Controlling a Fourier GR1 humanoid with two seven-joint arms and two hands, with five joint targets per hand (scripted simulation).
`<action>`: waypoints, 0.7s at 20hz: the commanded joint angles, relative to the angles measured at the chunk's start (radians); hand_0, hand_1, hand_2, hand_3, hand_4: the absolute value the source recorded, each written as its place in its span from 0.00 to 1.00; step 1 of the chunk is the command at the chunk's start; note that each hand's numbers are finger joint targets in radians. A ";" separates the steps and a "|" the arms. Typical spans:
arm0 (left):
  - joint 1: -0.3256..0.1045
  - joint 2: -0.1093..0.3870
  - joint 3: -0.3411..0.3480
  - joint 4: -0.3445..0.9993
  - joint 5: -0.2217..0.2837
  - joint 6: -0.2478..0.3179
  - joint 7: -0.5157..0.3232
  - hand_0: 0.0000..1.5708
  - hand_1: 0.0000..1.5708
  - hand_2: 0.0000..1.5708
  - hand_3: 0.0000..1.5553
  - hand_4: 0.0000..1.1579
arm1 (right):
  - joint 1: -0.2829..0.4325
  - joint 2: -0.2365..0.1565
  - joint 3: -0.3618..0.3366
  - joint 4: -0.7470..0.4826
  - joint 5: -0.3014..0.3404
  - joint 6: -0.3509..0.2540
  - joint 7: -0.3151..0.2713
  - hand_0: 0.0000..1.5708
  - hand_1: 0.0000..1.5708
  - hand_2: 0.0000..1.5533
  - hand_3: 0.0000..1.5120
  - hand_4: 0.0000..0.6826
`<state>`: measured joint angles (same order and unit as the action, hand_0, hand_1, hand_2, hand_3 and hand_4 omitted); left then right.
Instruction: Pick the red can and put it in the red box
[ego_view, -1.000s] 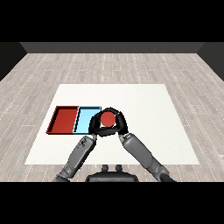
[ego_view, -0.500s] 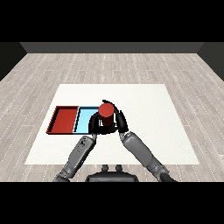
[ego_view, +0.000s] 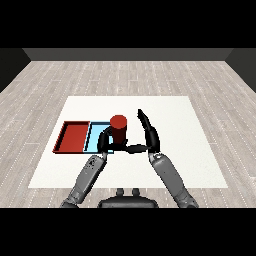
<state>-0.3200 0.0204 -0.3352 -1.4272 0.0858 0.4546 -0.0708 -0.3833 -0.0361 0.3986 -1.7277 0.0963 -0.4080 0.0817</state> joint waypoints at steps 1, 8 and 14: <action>-0.059 0.028 0.092 0.022 0.025 -0.044 0.032 1.00 1.00 1.00 0.96 0.97 | 0.062 -0.047 -0.071 -0.123 -0.041 0.049 0.031 0.00 0.00 0.00 0.00 0.00; 0.023 0.134 0.178 -0.008 0.007 -0.061 -0.022 1.00 1.00 1.00 0.95 0.97 | 0.324 -0.094 -0.144 -0.236 -0.156 0.103 -0.143 0.00 0.00 0.00 0.00 0.00; 0.004 0.251 0.310 0.092 -0.002 -0.049 0.018 1.00 1.00 1.00 0.98 0.98 | 0.481 -0.128 -0.273 -0.225 -0.217 0.120 -0.238 0.00 0.00 0.00 0.00 0.00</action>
<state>-0.3163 0.1995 -0.1050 -1.3748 0.0822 0.4047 -0.0567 -0.0161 -0.1417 0.1934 -1.9379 -0.0809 -0.2996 -0.0961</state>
